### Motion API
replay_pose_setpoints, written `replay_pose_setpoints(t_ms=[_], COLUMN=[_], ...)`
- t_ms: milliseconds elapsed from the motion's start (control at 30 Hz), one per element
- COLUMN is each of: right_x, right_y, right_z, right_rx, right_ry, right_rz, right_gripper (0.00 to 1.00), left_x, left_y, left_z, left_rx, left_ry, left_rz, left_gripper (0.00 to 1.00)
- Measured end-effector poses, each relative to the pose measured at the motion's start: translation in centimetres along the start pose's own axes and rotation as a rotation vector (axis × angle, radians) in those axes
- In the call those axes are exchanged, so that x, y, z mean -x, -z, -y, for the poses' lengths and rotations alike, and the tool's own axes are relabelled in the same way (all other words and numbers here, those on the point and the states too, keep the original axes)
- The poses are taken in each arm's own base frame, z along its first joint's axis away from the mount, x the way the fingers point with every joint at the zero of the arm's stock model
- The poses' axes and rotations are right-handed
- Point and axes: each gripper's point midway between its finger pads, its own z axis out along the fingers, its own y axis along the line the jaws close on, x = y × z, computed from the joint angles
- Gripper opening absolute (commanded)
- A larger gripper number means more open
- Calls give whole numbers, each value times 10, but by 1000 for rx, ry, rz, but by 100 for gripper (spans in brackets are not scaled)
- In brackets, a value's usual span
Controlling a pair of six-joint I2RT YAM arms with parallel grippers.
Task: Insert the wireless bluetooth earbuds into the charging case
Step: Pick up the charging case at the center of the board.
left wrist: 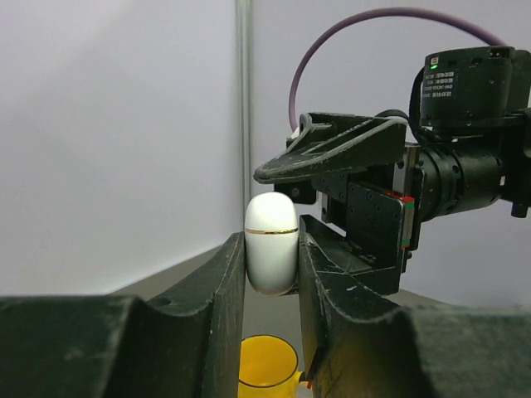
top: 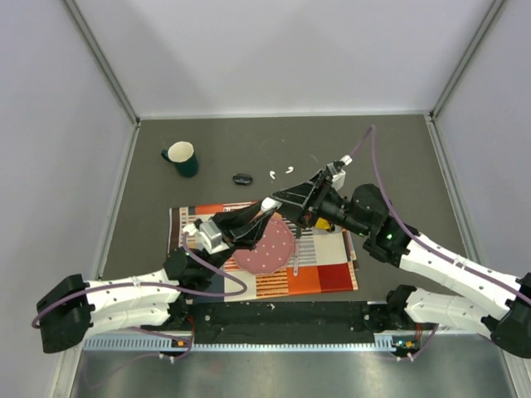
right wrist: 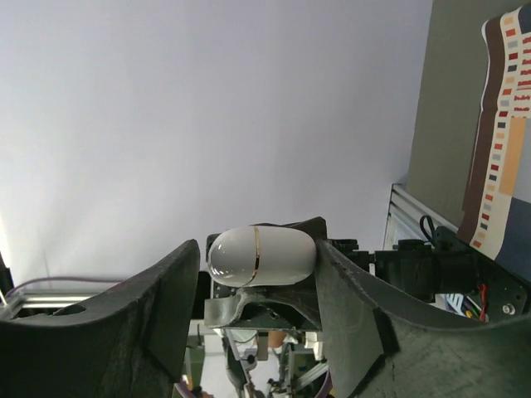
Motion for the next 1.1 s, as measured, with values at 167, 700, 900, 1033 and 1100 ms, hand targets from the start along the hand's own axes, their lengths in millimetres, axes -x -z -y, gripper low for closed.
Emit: replay_pose_setpoints(t_ms=[167,700,900,1033,1100], right_x=[-1,-3,-4,-5,-6], right_y=[-4,-3,-3,-3,-4], right_z=[2,3,1,1,3], right_rx=[-1,16,25,23,19], right_ry=[-22,-53,-52,-51,-51], right_rz=[-8,-18,-26,-32,-37], right_gripper=[41,4,3,3,3], left_x=[2,2,-1,-4,-5], left_y=[-1,0,0,-1,0], left_z=[0,-3,-4,-3,-3], left_rx=[2,23,27,27,26], left_ry=[2,29,28,27,26], left_rz=[11,12,2,-4,-8], left_gripper=[0,52,53,53,53])
